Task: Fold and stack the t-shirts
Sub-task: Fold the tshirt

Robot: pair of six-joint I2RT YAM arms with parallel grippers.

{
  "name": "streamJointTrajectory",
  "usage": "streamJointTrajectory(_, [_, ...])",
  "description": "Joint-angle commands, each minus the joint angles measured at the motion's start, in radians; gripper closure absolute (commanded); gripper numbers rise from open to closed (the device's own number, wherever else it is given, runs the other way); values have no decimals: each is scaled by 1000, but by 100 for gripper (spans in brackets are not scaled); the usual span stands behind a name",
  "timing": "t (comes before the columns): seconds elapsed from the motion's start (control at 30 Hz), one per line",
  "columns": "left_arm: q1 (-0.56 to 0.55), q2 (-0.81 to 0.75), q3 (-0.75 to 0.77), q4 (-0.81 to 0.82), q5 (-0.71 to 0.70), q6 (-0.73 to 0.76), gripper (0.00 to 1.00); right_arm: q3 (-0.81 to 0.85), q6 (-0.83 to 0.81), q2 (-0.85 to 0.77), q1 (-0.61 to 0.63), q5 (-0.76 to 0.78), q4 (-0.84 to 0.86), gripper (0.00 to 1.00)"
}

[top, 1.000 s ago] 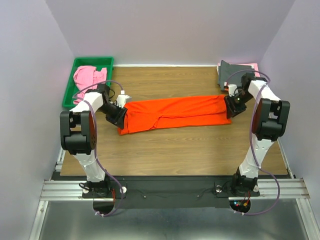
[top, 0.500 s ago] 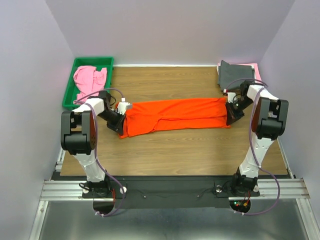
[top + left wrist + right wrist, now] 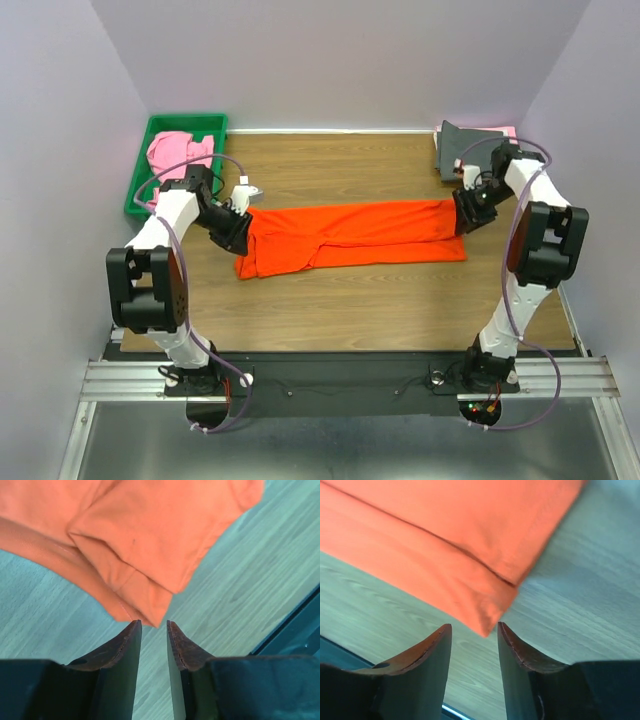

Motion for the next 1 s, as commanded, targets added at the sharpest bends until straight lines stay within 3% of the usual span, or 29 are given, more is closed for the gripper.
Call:
streamJointTrajectory(0.0, [-40,-43,-22,-96,65,39,61,59,15,-94,10,-165,-65,54])
streamJointTrajectory(0.17, [-71,-31,-113,-47,94,-7,54,-26,159,-139,93,-344,49,56])
streamJointTrajectory(0.47, [-71,92,-119,12,99,-33,49,-186,276,-130,310,-403,222,54])
streamJointTrajectory(0.63, [-71,153,-116,56,131,-82,49,-191,311,-111,392,-400,286,54])
streamJointTrajectory(0.83, [-74,183,-101,73,156,-93,50,-178,316,-91,398,-377,291,54])
streamJointTrajectory(0.97, [-74,181,-88,64,156,-85,59,-178,308,-94,398,-364,288,54])
